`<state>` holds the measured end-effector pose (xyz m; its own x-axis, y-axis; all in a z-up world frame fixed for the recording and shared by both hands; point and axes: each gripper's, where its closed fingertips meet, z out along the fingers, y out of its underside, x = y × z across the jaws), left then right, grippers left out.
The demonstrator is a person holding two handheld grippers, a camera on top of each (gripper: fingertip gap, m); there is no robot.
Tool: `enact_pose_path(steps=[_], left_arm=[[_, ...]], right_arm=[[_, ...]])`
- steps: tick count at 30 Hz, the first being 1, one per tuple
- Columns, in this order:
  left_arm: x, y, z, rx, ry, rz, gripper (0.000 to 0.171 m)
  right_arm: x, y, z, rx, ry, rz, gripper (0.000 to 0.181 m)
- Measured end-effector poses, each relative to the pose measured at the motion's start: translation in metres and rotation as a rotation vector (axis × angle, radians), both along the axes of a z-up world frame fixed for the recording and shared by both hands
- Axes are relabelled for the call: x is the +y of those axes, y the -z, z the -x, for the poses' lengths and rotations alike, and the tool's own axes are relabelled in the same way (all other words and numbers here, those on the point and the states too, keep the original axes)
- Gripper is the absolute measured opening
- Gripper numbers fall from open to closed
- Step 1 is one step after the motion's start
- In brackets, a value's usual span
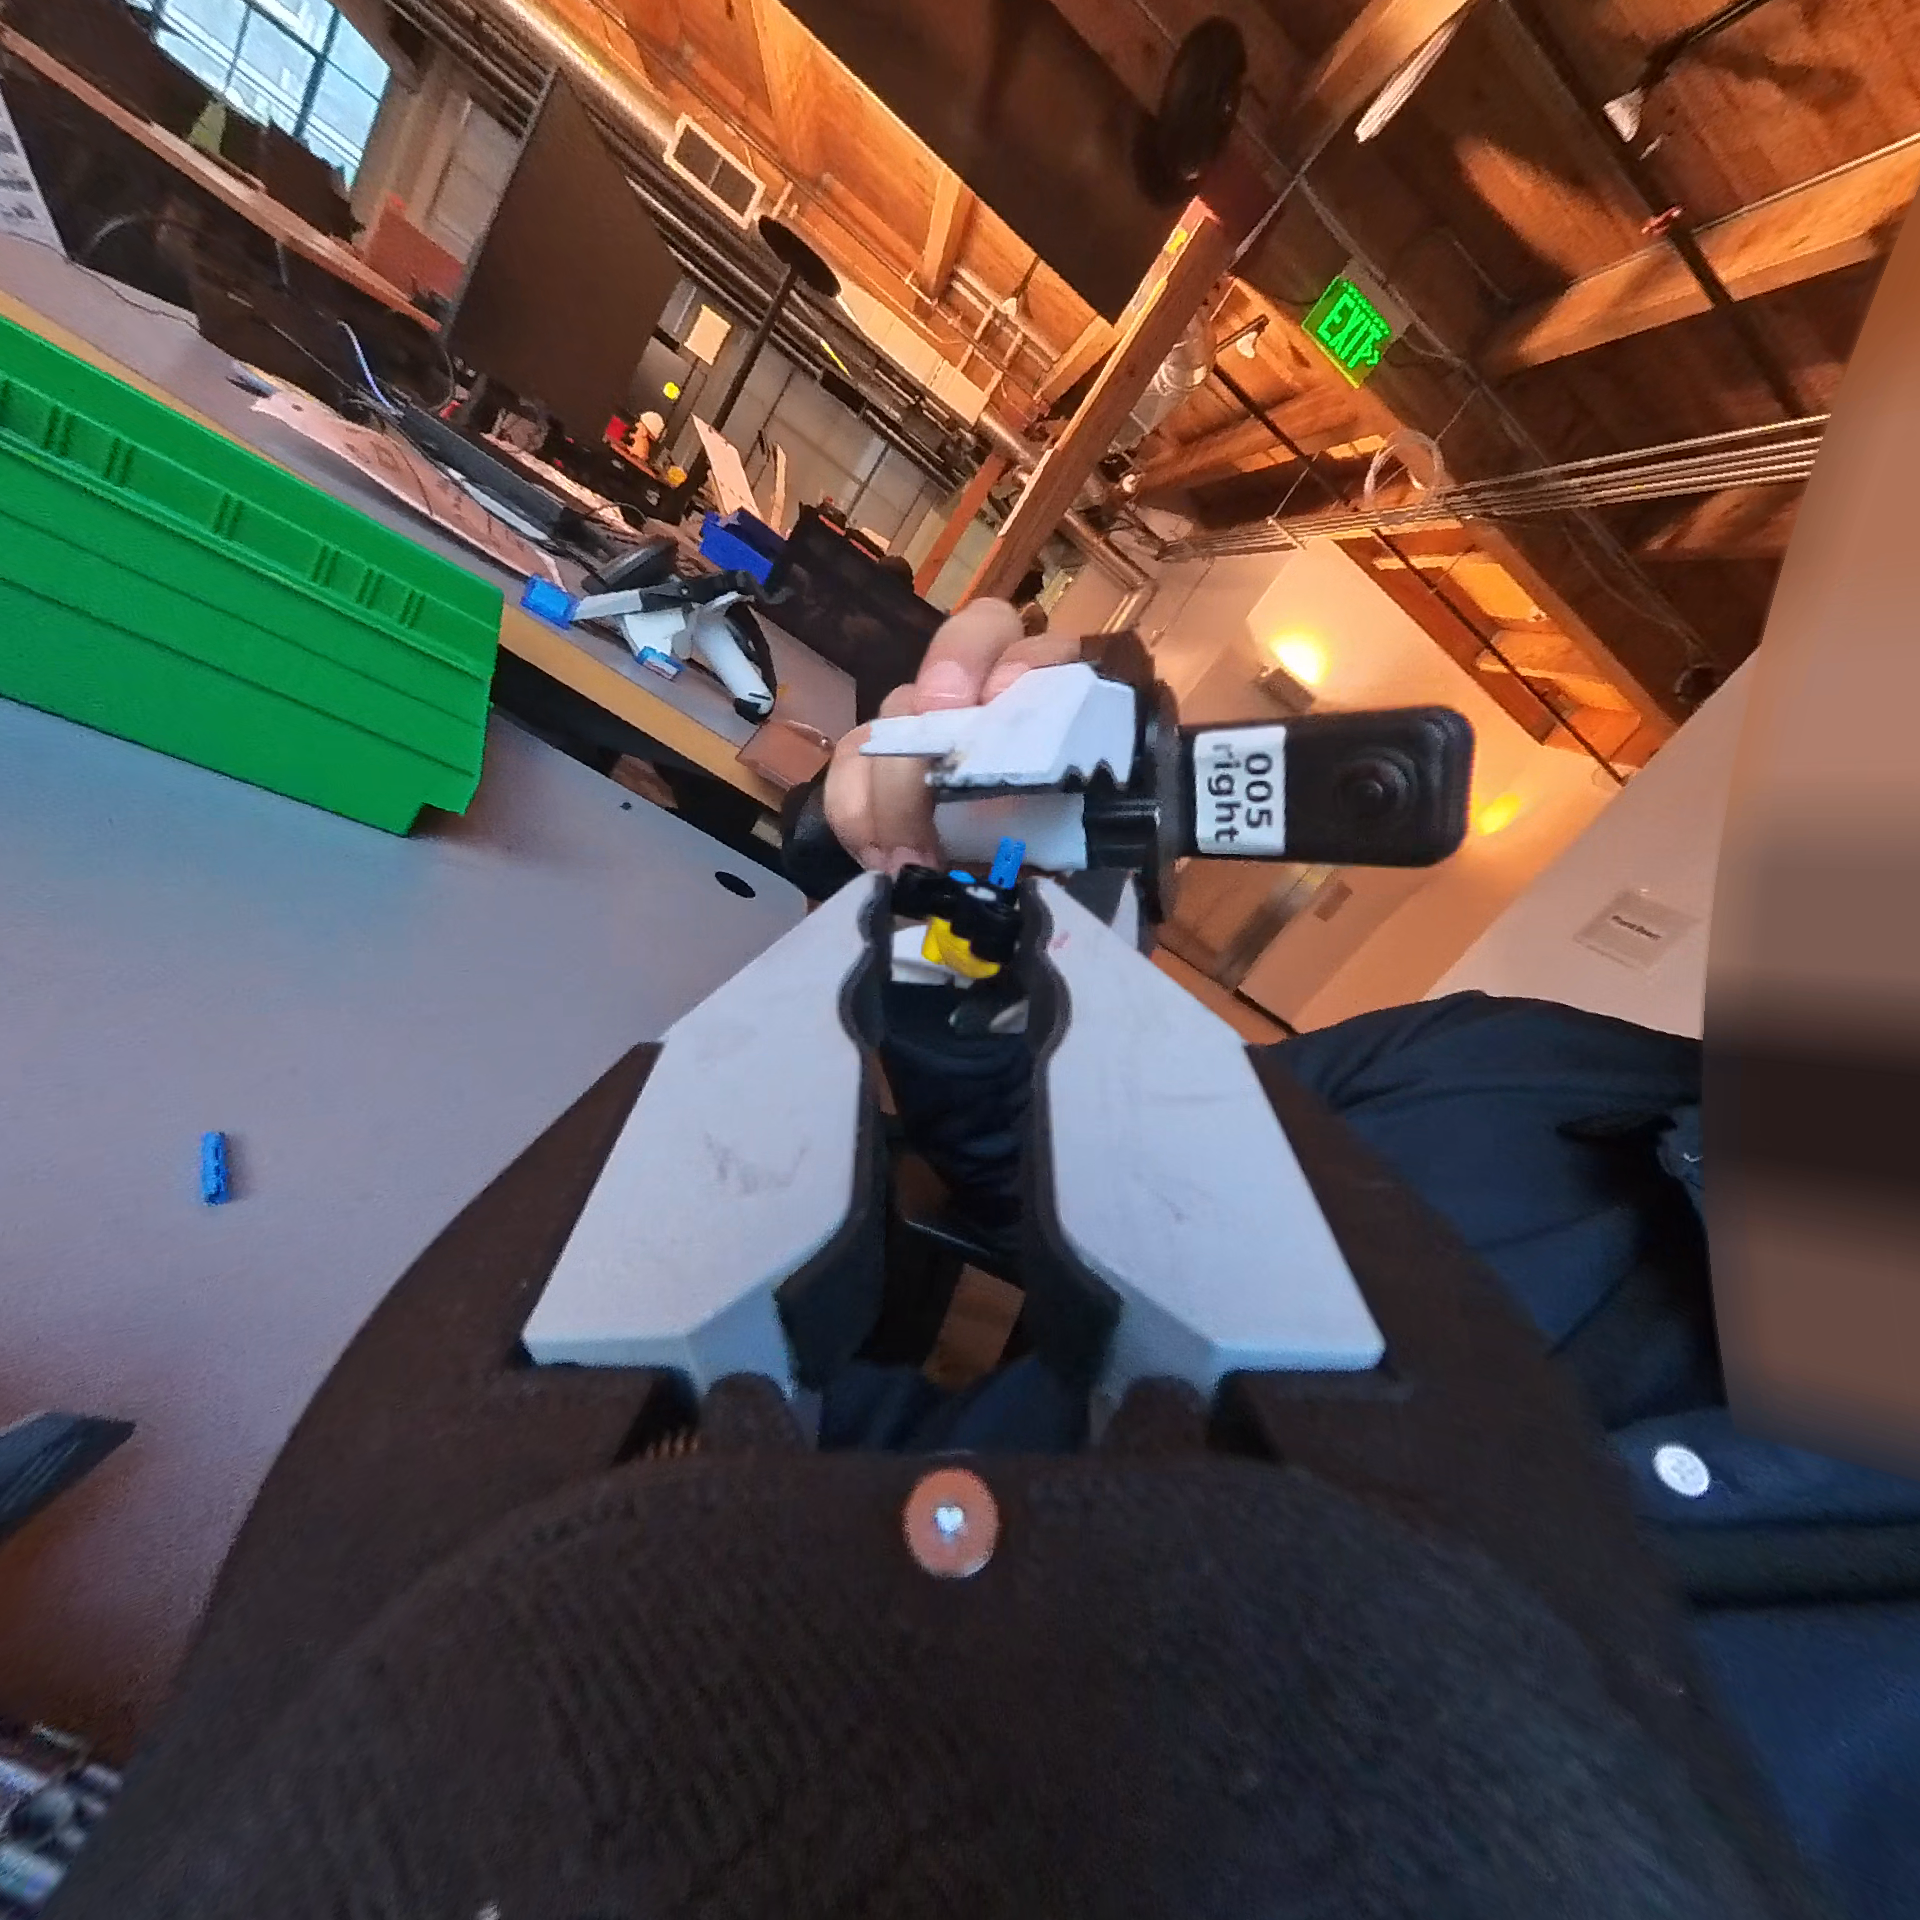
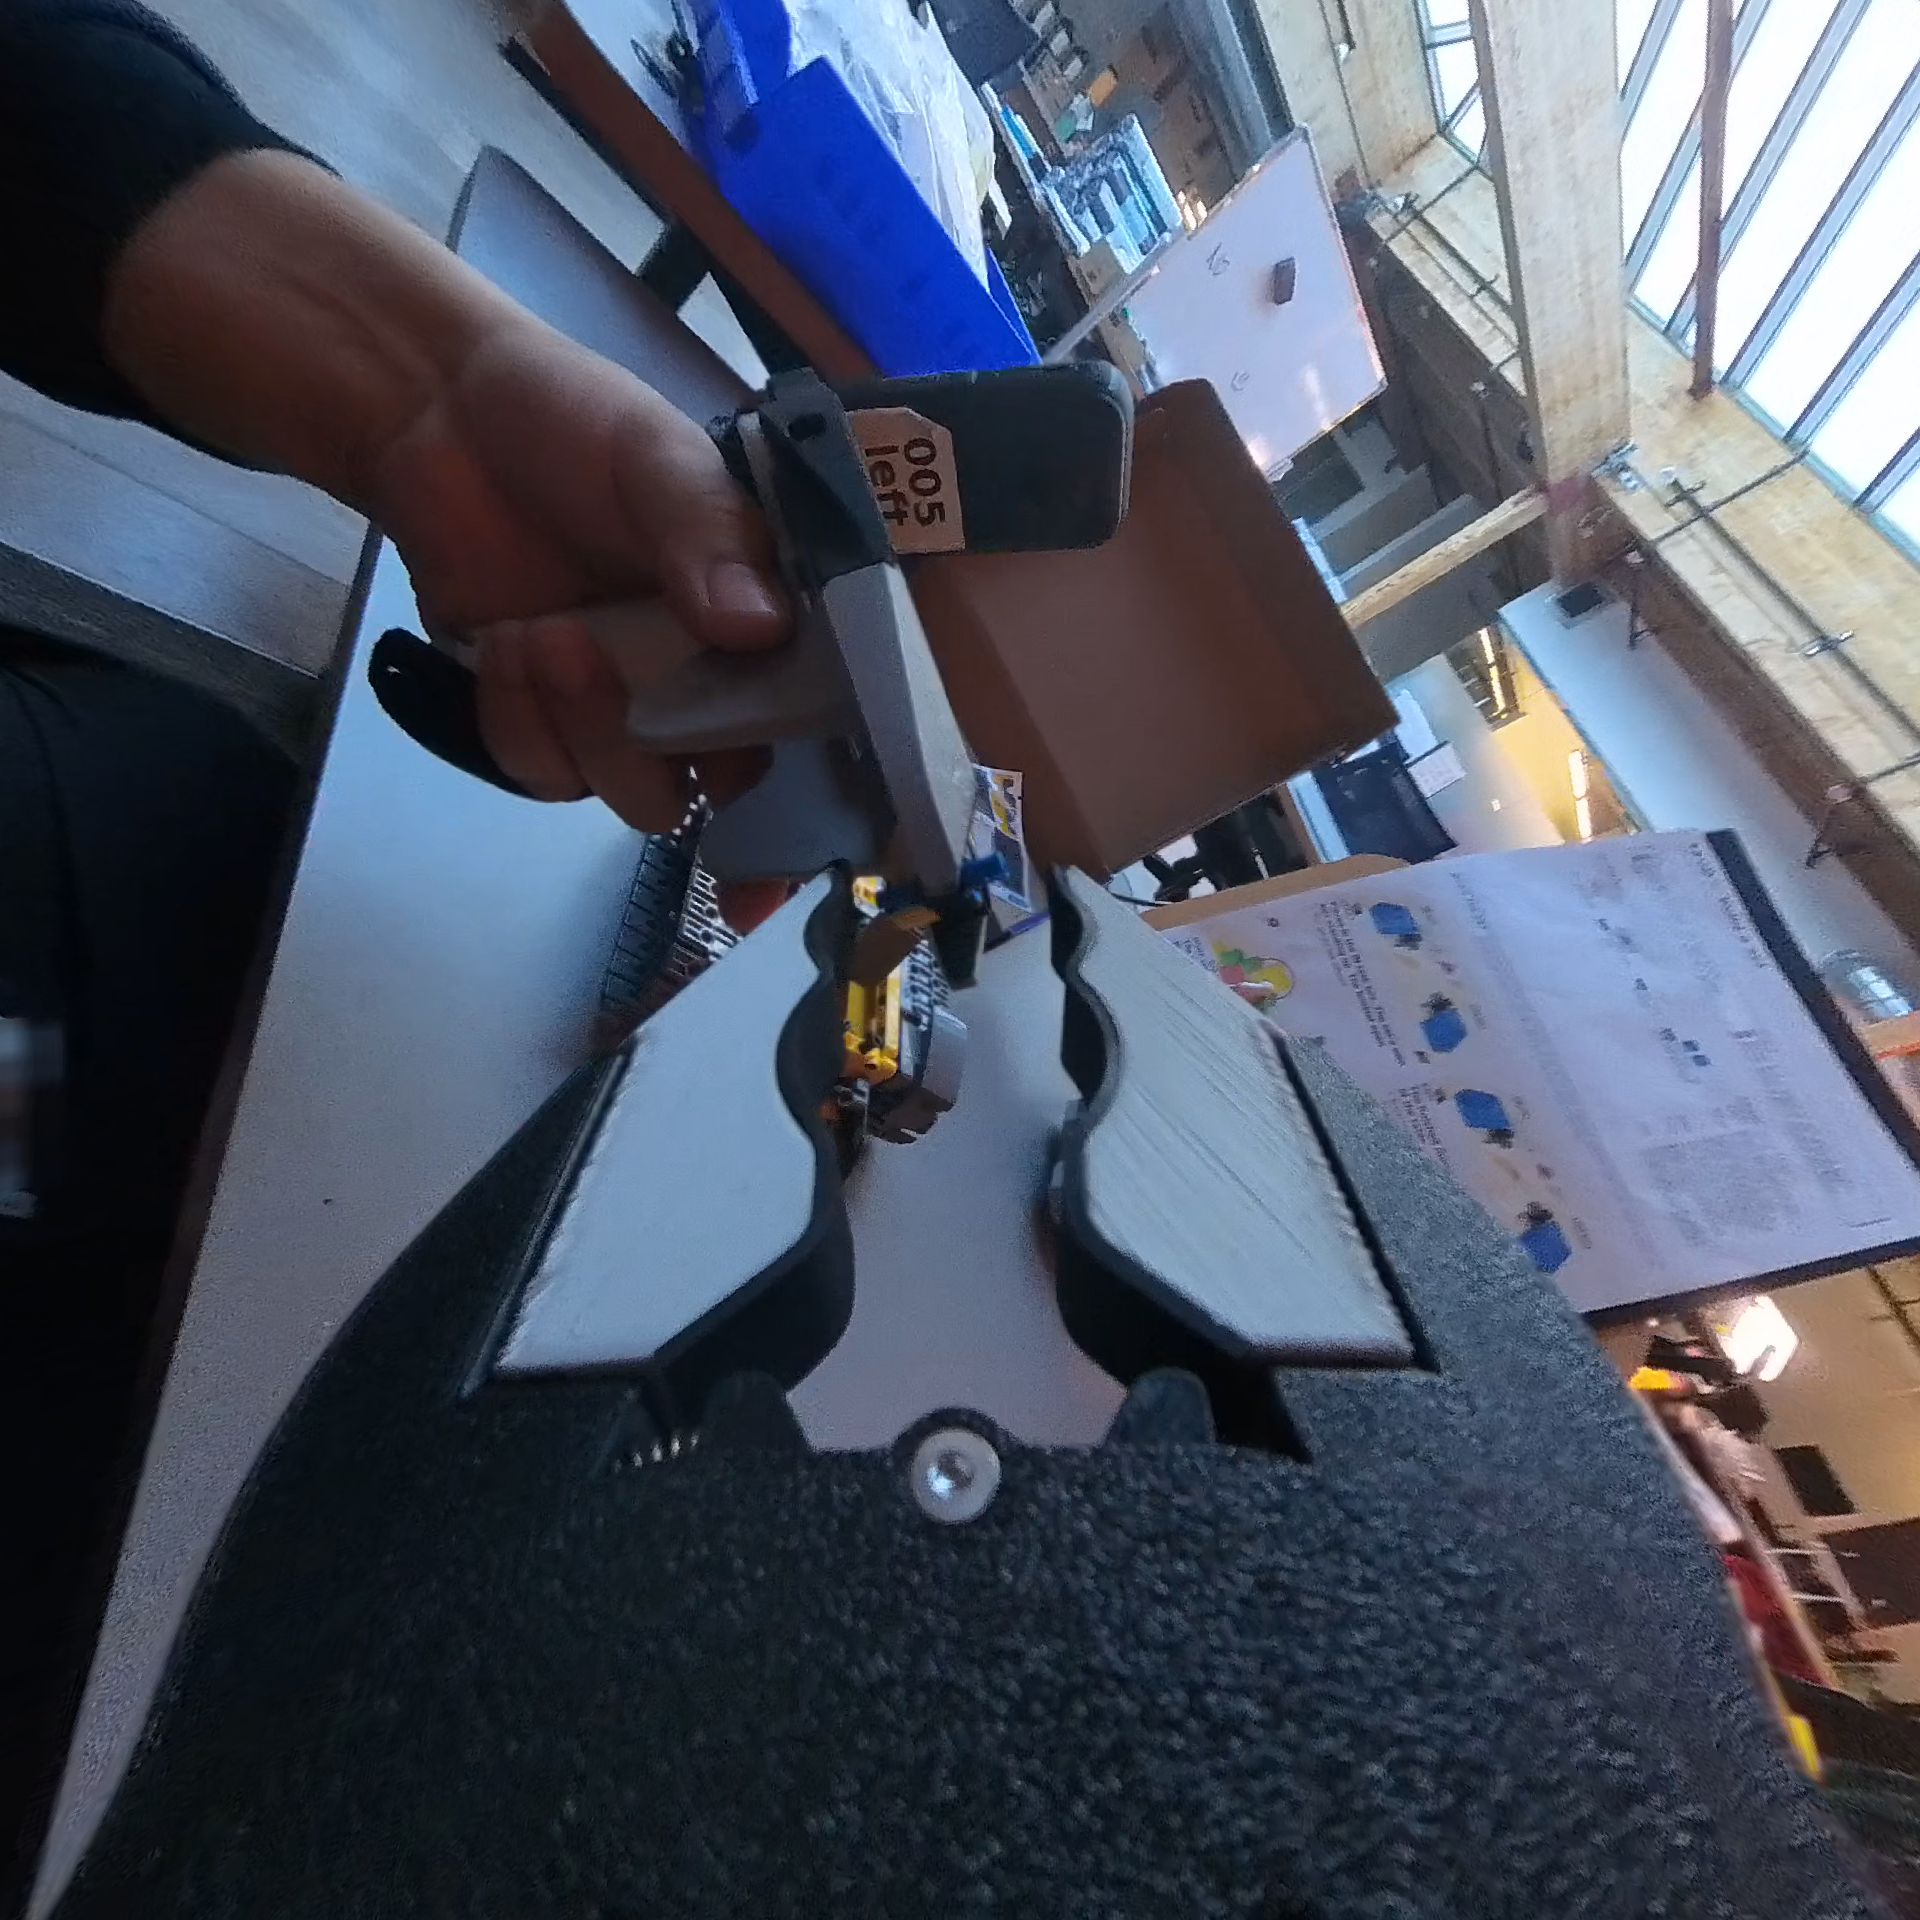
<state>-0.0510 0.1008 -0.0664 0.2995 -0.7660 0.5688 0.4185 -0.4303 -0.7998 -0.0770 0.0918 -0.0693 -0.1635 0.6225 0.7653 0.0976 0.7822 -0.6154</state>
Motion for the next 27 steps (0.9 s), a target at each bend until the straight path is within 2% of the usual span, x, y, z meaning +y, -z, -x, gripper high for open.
enact_pose_path(steps=[4,10,12,14,16,27], left_arm=[[0.0002,0.0039,-0.0014,0.024,-0.004,0.002,0.021],[-0.0014,0.0016,-0.0009,0.025,-0.006,-0.017,0.021],[-0.0035,-0.0028,0.0007,-0.02,0.017,-0.008,0.021],[-0.0034,-0.0038,0.0018,-0.044,0.026,0.001,0.021],[-0.0029,-0.0024,0.0013,-0.039,0.026,0.001,0.021],[-0.0019,0.0004,-0.0002,-0.014,0.028,0.0,0.022]], right_arm=[[-0.0039,0.0026,0.0023,0.008,0.007,-0.066,0.024],[-0.0049,0.002,0.0014,0.017,0.0,-0.086,0.026],[-0.0057,0.0006,0.0018,0.027,-0.008,-0.068,0.031],[-0.0024,-0.0006,0.0024,0.027,0.0,-0.039,0.028],[-0.0012,0.0003,0.0016,0.021,-0.007,-0.024,0.02],[-0.0006,0.0016,-0.0001,0.012,-0.053,0.045,0.016]])
